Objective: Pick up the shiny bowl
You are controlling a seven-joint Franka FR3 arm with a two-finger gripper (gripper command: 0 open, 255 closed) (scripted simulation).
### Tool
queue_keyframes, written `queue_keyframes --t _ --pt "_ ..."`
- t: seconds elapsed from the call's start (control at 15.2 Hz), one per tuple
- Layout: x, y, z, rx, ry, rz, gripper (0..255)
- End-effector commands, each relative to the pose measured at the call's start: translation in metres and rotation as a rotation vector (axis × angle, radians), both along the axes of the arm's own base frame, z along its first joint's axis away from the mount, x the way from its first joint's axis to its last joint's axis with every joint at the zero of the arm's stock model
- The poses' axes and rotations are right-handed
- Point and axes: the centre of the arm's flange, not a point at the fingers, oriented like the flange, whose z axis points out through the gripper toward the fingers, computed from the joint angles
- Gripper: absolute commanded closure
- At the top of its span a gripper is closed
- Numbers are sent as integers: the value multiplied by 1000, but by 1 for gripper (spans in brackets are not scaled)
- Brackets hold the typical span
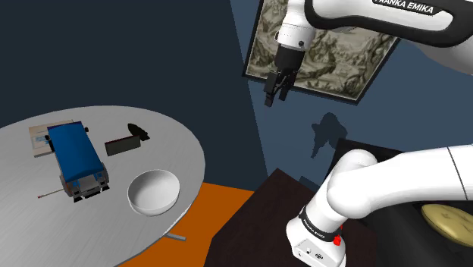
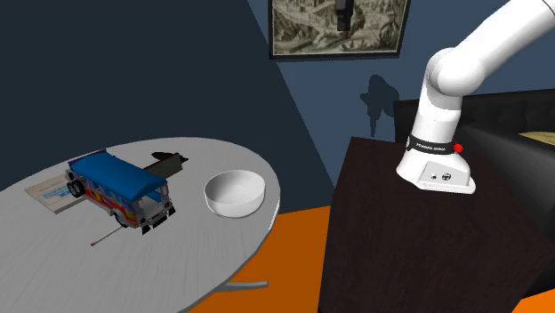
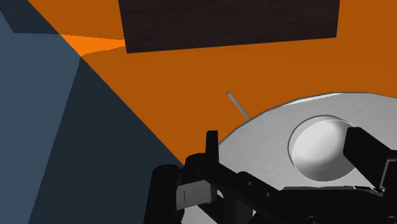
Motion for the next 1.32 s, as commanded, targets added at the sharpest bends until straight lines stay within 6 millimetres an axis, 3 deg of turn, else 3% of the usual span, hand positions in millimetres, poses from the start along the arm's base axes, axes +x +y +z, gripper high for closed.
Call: queue_keyframes --t 0.0,1.25 --pt "0 0 0 0 0 0 0" --pt "119 78 -205 20 -5 -18 0"
